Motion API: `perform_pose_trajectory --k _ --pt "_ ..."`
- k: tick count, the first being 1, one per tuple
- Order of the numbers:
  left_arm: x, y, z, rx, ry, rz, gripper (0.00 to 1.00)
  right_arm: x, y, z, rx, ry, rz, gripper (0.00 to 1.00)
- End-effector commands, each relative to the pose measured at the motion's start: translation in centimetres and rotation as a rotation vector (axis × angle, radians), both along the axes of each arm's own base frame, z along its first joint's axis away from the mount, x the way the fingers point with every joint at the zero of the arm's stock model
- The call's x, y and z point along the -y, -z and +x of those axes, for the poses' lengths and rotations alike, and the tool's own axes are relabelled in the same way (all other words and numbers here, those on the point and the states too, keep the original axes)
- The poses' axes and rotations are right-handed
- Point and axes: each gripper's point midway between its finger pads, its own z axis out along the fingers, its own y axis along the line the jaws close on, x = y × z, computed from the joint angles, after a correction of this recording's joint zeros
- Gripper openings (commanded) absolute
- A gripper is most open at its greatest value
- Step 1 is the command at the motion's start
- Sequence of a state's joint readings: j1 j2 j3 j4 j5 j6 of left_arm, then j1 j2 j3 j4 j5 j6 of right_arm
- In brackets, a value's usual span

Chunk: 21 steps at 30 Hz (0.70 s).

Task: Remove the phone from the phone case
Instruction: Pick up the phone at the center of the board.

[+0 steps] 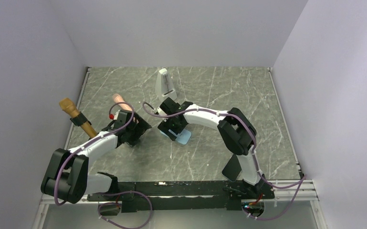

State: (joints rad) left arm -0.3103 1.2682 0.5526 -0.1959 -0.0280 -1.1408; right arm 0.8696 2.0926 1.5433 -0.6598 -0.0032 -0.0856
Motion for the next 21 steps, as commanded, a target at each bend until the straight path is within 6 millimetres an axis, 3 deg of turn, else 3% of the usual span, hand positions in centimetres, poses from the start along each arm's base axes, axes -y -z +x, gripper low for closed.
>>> perform_pose_trajectory --k 1,8,17,21 --pt "1.1 0.5 -0.7 -0.011 0.059 -0.062 0.99 -1.4 -2.3 -0.9 0.04 -0.049 0.116 0.16" --pt "4.5 -0.1 -1.6 -0.022 0.145 -0.265 0.99 -1.0 -3.2 -1.2 0.05 -0.019 0.188 0.0" --pt "6.8 -0.4 -2.1 -0.008 0.169 -0.458 1.0 -0.8 -6.0 -1.2 0.09 0.017 0.353 0.0" --pt "7.6 -0.9 -1.7 0.041 0.178 -0.528 0.99 -1.1 -6.3 -1.8 0.062 0.001 0.393 0.0"
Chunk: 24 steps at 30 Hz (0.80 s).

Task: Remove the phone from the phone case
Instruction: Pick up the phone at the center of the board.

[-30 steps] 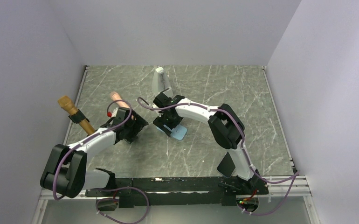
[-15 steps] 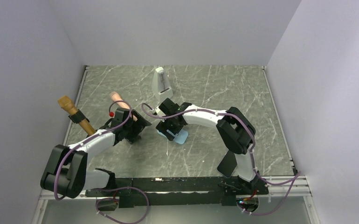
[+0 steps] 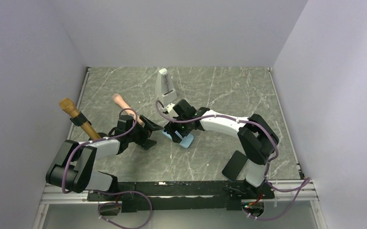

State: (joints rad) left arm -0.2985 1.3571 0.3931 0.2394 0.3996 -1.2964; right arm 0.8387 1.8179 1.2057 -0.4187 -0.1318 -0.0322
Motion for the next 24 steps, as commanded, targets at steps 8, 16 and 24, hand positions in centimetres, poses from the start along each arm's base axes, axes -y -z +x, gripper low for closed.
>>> perform_pose_trajectory --k 8,16,24 --pt "2.3 -1.8 -0.1 0.151 0.031 -0.17 0.95 -3.5 -4.5 0.2 0.017 -0.033 0.257 0.0" --pt "4.0 -3.6 0.2 0.257 0.1 -0.235 0.59 -4.6 -5.3 -1.3 -0.047 -0.089 0.362 0.0" --pt "5.0 -5.7 -0.9 0.311 0.144 -0.296 0.0 -4.5 -5.9 -1.6 -0.054 -0.086 0.403 0.0"
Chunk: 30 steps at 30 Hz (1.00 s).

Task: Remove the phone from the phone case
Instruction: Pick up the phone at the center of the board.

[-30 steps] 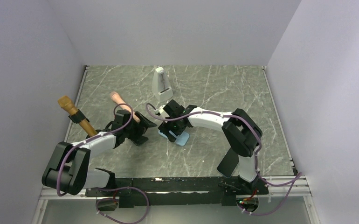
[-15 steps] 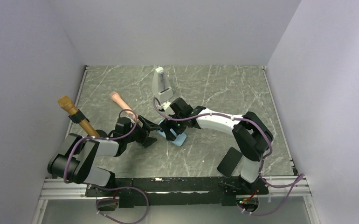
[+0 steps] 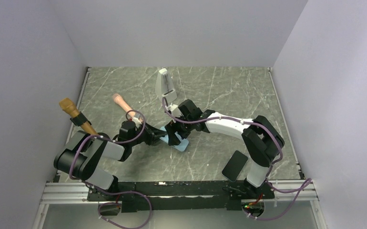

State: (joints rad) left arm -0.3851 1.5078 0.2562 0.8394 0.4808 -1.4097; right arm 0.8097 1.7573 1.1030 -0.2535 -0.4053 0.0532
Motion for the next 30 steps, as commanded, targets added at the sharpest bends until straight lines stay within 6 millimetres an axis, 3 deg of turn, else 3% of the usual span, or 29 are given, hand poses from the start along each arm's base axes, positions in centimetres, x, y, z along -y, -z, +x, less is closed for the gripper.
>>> perform_pose_trajectory --k 1,3,4,5,6,9,12,16,22,27,30 --pt "0.9 -3.7 -0.5 0.11 0.041 -0.088 0.0 -1.6 -4.4 1.2 0.086 0.01 0.141 0.16" --pt "0.7 -3.8 -1.0 0.078 0.043 -0.061 0.0 -0.5 -5.1 1.8 0.134 0.086 0.116 0.71" --pt "0.5 -3.3 -1.3 0.037 0.049 -0.017 0.0 0.0 -5.6 1.9 0.163 0.13 0.12 0.94" --pt "0.2 -3.1 -1.4 -0.003 0.045 0.034 0.0 0.1 -6.5 1.7 0.194 0.15 0.14 0.99" --pt "-0.5 -2.2 -2.0 -0.116 0.033 0.119 0.0 -0.1 -7.2 1.0 0.221 0.161 0.16 1.0" --pt "-2.6 -3.9 -2.0 -0.194 -0.034 0.289 0.0 0.2 -9.1 0.3 0.363 0.285 0.146 1.0" --pt "-3.0 -6.2 -2.1 -0.216 -0.061 0.295 0.0 -0.4 -9.8 -0.8 0.507 0.348 0.102 1.0" --pt "-2.6 -7.0 -2.9 -0.288 -0.062 0.241 0.0 -2.5 -11.0 -2.1 0.688 0.392 0.047 0.99" --pt "-3.3 -7.7 -4.3 -0.321 -0.068 0.262 0.0 -1.0 -10.9 -1.3 1.007 0.606 -0.269 0.64" --pt "-4.3 -8.6 -5.5 -0.314 -0.102 0.258 0.0 -2.4 -9.5 -2.0 1.056 0.533 -0.3 0.58" --pt "-4.8 -9.1 -5.8 -0.3 -0.123 0.268 0.0 -3.2 -9.9 -2.1 1.053 0.514 -0.273 0.36"
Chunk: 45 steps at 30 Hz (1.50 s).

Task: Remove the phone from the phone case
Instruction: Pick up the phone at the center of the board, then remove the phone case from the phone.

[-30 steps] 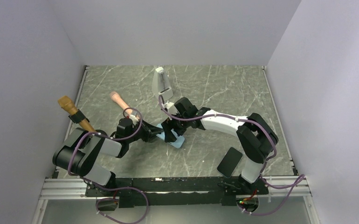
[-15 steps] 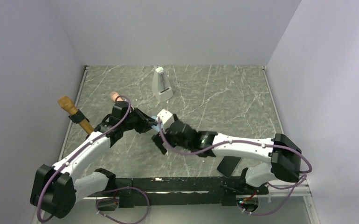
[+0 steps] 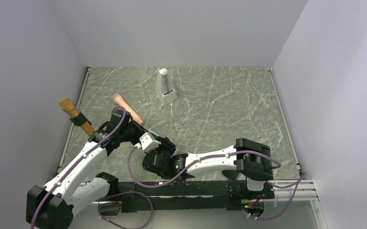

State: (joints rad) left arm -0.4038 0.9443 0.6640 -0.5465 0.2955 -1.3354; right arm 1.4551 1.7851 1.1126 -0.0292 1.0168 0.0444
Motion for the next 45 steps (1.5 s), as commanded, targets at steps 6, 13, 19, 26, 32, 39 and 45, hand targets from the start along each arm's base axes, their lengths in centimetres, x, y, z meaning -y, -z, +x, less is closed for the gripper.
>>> perform_pose_trajectory --k 6,13,19,26,32,39,45 --pt "-0.7 -3.9 0.7 0.133 -0.036 -0.032 0.76 1.4 -4.1 1.0 0.046 0.077 0.169 0.0" --pt "-4.3 -7.7 4.6 0.527 -0.006 0.134 0.99 2.5 -4.2 -0.5 -0.283 -0.173 0.526 0.0" --pt "-1.0 -11.3 5.5 0.802 0.305 0.032 0.99 2.8 -7.2 -1.0 -0.739 -0.437 0.941 0.0" --pt "3.0 -14.5 6.7 0.928 0.648 -0.065 0.82 4.3 -11.1 0.7 -0.858 -0.495 1.2 0.0" --pt "6.0 -14.3 4.7 1.071 0.825 -0.025 0.89 7.0 -13.5 2.0 -0.804 -0.595 1.386 0.0" --pt "7.7 -14.1 4.1 1.085 0.785 -0.098 0.75 9.4 -14.0 2.5 -0.642 -0.539 1.5 0.0" --pt "9.3 -14.2 1.7 1.08 0.7 -0.217 0.79 12.2 -15.4 3.5 -0.479 -0.441 1.634 0.0"
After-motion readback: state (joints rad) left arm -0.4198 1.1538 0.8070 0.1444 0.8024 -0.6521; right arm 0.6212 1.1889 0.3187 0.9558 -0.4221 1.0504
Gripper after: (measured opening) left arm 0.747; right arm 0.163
